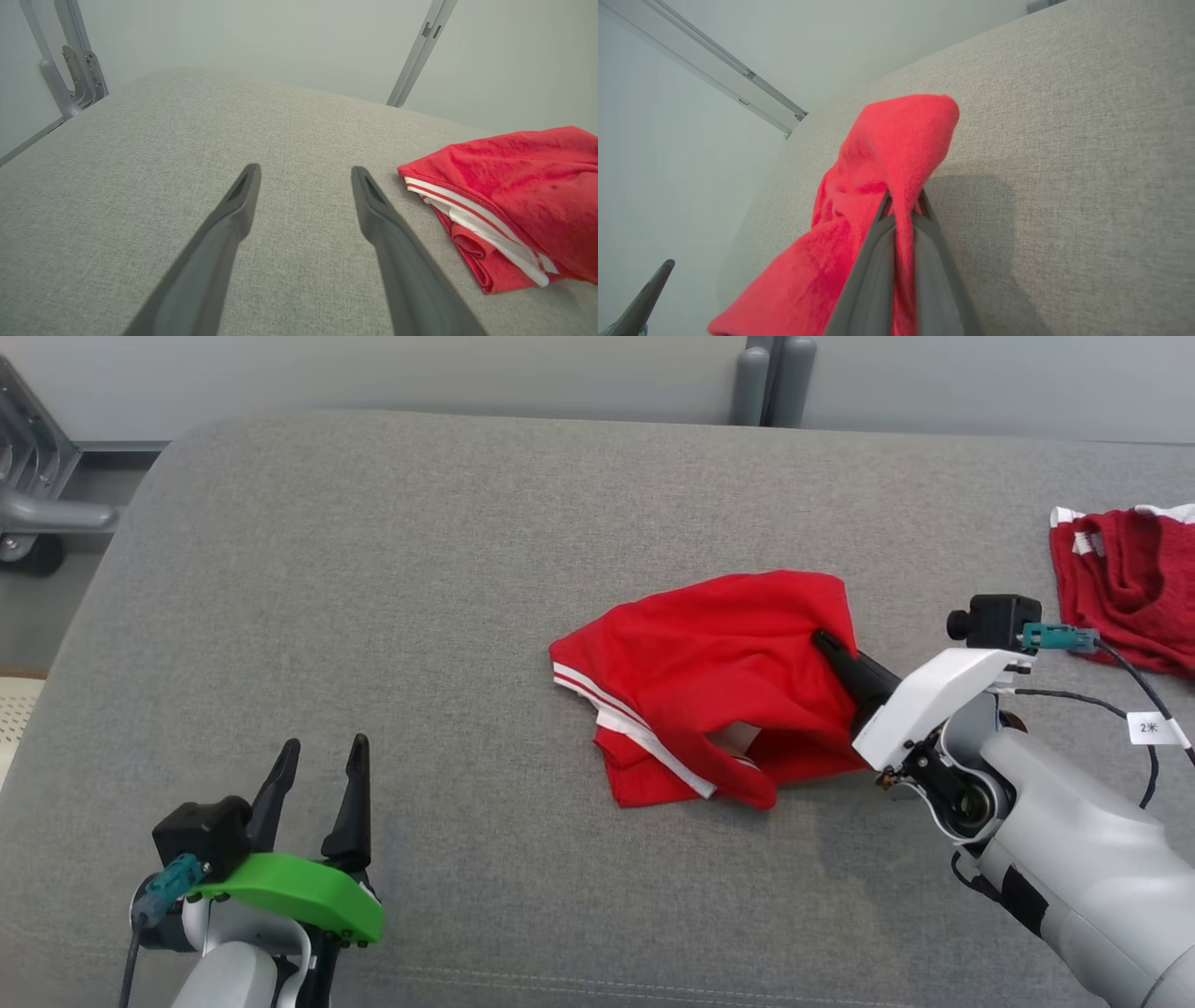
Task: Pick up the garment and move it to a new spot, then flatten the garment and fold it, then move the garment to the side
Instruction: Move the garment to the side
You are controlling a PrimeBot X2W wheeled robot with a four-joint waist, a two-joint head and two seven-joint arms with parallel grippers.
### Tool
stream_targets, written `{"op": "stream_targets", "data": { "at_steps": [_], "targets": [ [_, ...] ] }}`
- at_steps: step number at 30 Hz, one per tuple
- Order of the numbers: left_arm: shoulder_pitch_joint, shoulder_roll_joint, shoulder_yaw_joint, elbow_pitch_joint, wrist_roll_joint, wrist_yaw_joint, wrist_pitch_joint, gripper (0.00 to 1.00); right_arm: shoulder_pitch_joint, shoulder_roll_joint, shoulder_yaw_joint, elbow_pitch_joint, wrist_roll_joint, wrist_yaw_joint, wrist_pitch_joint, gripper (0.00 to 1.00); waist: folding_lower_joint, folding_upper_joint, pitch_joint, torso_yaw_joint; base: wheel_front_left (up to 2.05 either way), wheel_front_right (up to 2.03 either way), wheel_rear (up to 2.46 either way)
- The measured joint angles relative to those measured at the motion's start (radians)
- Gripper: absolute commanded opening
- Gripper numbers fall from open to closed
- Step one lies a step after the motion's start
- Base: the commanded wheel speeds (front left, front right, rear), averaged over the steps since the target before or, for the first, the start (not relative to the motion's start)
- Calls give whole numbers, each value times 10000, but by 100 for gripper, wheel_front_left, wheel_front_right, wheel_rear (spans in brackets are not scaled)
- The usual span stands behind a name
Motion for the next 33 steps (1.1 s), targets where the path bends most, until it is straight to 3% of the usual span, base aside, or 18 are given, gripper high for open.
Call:
{"op": "stream_targets", "data": {
  "at_steps": [8, 23, 29, 33],
  "targets": [
    [13, -2, 59, -2, 0, -2, 0, 100, -441, -410, 107, -631, -79, 0, 58, 0, 0, 0, -110, -502, 0, 0, 0],
    [16, -69, -111, -2, 2, -104, 0, 100, -2491, -1101, 704, -2798, -111, 0, 1910, 0, 0, 0, -128, -1197, 0, 0, 0],
    [18, -65, -71, -59, 2, -104, 0, 100, -2791, -1181, 627, -3302, 430, 0, 2435, 0, 0, 0, -39, -1254, 0, 0, 0],
    [17, -8, -42, -222, 2, -102, 0, 100, -2856, -1638, 182, -3283, 982, 0, 2677, 0, 0, 0, 179, -1331, 0, 0, 0]
  ]
}}
